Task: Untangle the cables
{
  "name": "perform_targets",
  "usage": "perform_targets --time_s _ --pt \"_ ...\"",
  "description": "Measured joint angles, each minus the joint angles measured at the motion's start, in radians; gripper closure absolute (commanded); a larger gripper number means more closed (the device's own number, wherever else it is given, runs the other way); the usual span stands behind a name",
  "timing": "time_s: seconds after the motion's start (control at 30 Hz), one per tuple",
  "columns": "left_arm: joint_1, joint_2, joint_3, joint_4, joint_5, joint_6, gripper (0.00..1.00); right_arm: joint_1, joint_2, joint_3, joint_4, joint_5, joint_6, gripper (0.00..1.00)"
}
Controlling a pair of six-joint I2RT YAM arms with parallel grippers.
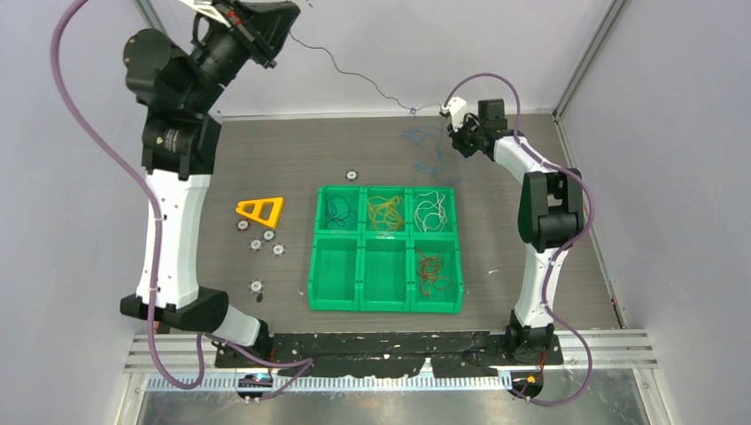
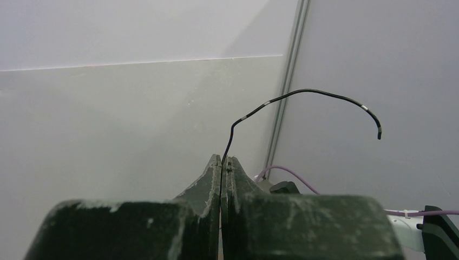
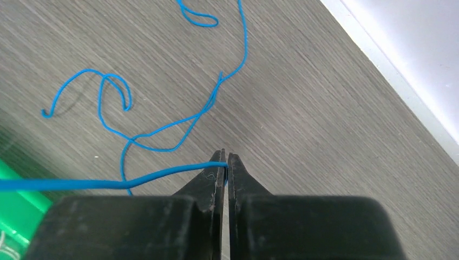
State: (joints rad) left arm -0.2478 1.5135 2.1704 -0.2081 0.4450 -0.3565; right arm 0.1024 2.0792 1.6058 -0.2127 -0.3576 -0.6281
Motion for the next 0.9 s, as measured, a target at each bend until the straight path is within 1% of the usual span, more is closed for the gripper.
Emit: perform_targets --time_s 0.13,0.23,0.4,0.53,0.6,0.8,0.9 --pt "0.045 -0.053 -0.005 -0.023 0.002 0.022 1.0 -0.002 0.032 0.054 -0.029 0.04 -0.018 0.95" --pt "0.066 -0.089 -0.011 -0.027 0.002 0.035 1.0 -0.002 0.064 0.105 -0.054 0.097 -0.042 0.95" --pt "0.079 -0.144 -0.027 -0.039 0.013 0.077 1.0 -0.016 0.12 0.162 -0.093 0.203 -0.087 0.95" --pt "0.086 -0.177 -0.035 -0.048 0.038 0.095 1.0 -0.03 0.135 0.167 -0.124 0.238 -0.106 0.95" --pt "0.087 -0.209 -0.074 -0.053 0.059 0.099 1.0 -0.035 0.135 0.167 -0.133 0.243 -0.109 0.95" --pt "0.087 -0.339 -0.269 -0.109 0.11 0.126 1.0 -0.041 0.135 0.167 -0.137 0.244 -0.108 0.95" --pt "0.087 -0.38 -0.317 -0.146 0.137 0.151 1.0 -0.041 0.135 0.165 -0.137 0.24 -0.107 0.94"
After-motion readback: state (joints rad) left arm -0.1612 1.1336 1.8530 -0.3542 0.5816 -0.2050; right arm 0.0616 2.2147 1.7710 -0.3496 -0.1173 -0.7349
